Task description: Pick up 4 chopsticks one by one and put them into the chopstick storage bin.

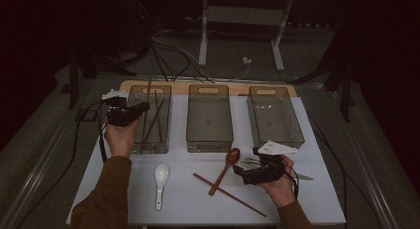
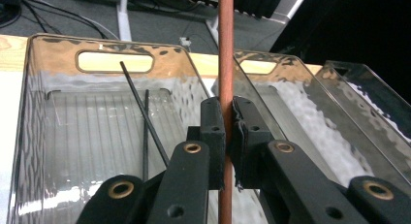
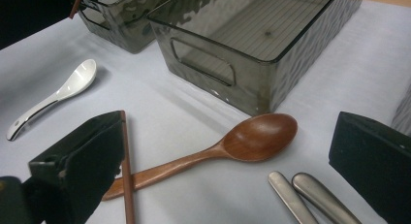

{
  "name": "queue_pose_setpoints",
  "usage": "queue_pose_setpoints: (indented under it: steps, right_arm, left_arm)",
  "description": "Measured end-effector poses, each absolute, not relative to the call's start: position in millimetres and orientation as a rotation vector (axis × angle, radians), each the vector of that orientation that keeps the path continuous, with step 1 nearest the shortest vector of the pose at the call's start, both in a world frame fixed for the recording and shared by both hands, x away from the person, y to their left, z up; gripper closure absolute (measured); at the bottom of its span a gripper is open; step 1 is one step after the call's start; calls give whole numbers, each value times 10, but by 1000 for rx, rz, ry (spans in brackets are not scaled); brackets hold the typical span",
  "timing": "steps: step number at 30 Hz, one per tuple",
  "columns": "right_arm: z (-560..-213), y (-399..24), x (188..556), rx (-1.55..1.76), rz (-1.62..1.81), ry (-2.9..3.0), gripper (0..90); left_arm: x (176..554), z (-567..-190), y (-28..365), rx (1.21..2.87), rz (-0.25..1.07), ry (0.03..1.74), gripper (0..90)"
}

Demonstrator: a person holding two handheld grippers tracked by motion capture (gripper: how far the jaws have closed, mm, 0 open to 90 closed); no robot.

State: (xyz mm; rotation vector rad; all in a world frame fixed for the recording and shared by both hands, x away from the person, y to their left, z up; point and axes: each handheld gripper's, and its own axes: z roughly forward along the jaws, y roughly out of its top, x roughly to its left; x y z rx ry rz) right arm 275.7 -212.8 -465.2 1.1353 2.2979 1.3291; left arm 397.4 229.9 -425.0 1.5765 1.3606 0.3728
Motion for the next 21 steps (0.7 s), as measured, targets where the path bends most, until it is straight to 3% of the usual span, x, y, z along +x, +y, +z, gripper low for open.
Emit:
queue_pose_setpoints:
  steps: [15,17,21]
  right_arm:
    - [-4654,-2138,2762,1142,1335,2296,0]
    - [-4653,-2144,2759,1142,1338,2296,0]
    - [-4644,-2163,2755,1143,1340,2290,0]
  left_arm:
    - [4260,-4322,2269,1576,407,1409,842]
    - [4277,-4352,2274,1567,419,1431,688]
    - [4258,-4370,2271,1586,459,1445,494]
